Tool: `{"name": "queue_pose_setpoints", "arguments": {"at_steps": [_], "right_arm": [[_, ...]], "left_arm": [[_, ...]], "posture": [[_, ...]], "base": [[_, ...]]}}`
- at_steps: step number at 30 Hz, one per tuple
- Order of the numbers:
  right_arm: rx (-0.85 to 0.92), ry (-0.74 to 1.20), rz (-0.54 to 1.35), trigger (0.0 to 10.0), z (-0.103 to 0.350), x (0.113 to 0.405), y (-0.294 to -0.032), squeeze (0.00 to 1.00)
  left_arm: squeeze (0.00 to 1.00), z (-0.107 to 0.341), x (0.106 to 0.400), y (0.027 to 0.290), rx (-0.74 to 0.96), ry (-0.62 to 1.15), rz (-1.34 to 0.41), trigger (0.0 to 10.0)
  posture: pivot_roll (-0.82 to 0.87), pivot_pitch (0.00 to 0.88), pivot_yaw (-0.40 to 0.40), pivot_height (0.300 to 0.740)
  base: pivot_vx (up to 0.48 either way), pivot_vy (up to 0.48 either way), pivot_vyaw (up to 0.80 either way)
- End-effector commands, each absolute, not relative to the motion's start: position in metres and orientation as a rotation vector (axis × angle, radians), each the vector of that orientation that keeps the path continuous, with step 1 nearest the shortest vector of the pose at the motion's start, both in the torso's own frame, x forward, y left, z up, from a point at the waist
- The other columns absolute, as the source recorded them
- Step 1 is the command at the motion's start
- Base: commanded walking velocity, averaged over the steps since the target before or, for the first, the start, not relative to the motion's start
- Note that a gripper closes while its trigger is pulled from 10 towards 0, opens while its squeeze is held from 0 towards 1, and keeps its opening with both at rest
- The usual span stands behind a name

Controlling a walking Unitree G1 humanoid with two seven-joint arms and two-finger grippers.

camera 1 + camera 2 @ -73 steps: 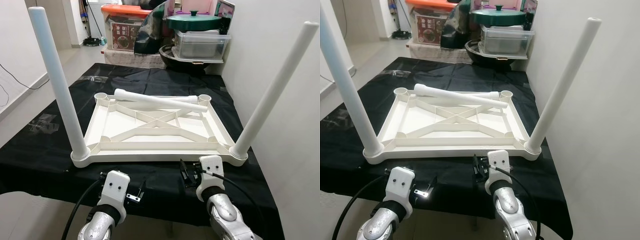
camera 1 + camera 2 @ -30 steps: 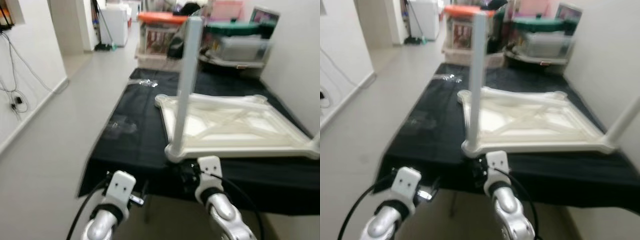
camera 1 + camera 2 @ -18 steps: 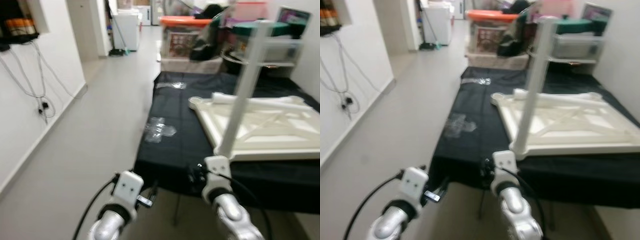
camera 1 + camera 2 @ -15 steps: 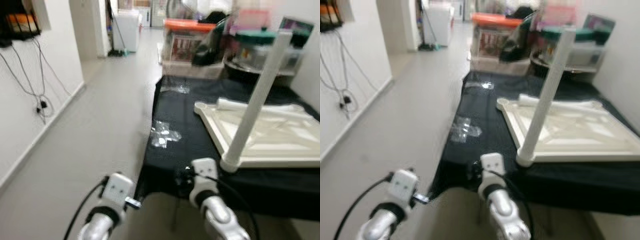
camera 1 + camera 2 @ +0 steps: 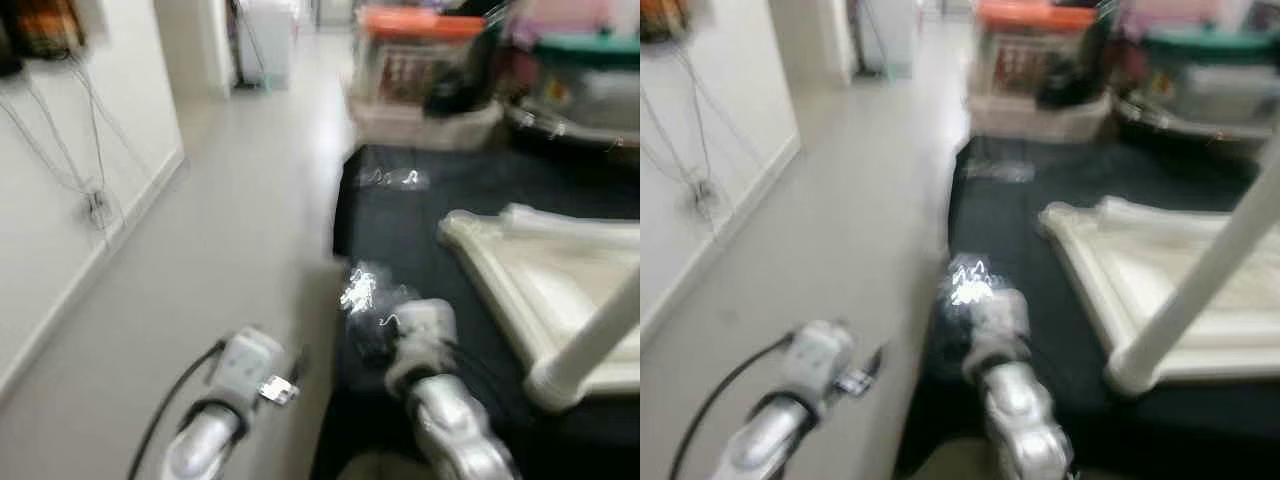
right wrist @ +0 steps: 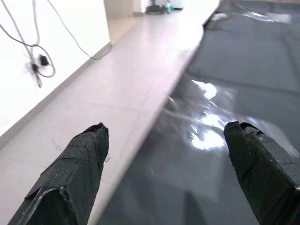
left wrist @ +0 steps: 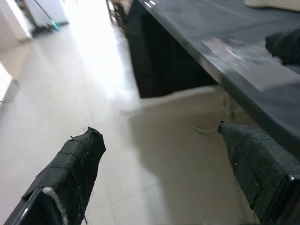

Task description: Building children table

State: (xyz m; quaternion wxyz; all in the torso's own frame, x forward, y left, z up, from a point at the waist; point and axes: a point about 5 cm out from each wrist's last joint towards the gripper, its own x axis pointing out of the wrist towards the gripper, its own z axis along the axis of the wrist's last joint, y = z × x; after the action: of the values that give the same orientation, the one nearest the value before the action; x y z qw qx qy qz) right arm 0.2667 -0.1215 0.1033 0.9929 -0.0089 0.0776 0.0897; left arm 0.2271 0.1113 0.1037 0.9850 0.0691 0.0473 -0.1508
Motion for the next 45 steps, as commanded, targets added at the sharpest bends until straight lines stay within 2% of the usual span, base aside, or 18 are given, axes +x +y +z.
{"name": "queue_pose_setpoints", "arguments": {"at_steps": [1, 7, 18, 31, 36, 38, 43, 45], "right_arm": [[-0.029, 0.147, 0.159, 10.0, 0.104, 0.266, -0.129, 0.00], [-0.020, 0.052, 0.143, 10.0, 0.121, 0.276, -0.133, 0.00], [-0.023, 0.004, 0.147, 10.0, 0.133, 0.288, -0.132, 0.00], [-0.016, -0.047, 0.196, 10.0, 0.143, 0.296, -0.122, 0.00], [-0.005, -0.048, 0.102, 10.0, 0.148, 0.305, -0.132, 0.00], [-0.032, -0.074, -0.032, 10.0, 0.158, 0.317, -0.157, 0.00], [-0.020, -0.098, -0.089, 10.0, 0.167, 0.326, -0.182, 0.00], [-0.020, -0.098, -0.089, 10.0, 0.167, 0.326, -0.182, 0.00]], "left_arm": [[0.00, 0.100, 0.224, 0.106, 0.117, 0.113, -0.325, 10.0], [0.00, 0.102, 0.224, 0.106, 0.130, 0.101, -0.322, 10.0], [0.00, 0.100, 0.223, 0.105, 0.109, 0.129, -0.323, 10.0], [0.00, 0.099, 0.222, 0.105, 0.079, 0.135, -0.313, 10.0], [0.00, 0.099, 0.222, 0.104, 0.077, 0.137, -0.316, 10.0], [0.00, 0.098, 0.222, 0.104, 0.076, 0.141, -0.317, 10.0], [0.00, 0.098, 0.221, 0.104, 0.074, 0.144, -0.320, 10.0], [0.00, 0.098, 0.221, 0.104, 0.074, 0.144, -0.320, 10.0]], "posture": [[0.08, 0.000, -0.054, 0.740], [0.09, 0.000, -0.059, 0.740], [0.09, 0.000, -0.069, 0.740], [0.09, 0.000, -0.070, 0.740], [0.10, 0.000, -0.076, 0.740], [0.10, 0.000, -0.077, 0.740], [0.09, 0.000, -0.075, 0.740], [0.09, 0.000, -0.075, 0.740]], "base": [[0.000, 0.000, 0.00], [0.000, 0.000, 0.00], [0.117, -0.356, 0.00], [0.000, 0.000, 0.00], [0.000, 0.000, 0.00], [0.000, 0.000, 0.00], [0.000, 0.000, 0.00], [0.000, 0.000, 0.00]]}}
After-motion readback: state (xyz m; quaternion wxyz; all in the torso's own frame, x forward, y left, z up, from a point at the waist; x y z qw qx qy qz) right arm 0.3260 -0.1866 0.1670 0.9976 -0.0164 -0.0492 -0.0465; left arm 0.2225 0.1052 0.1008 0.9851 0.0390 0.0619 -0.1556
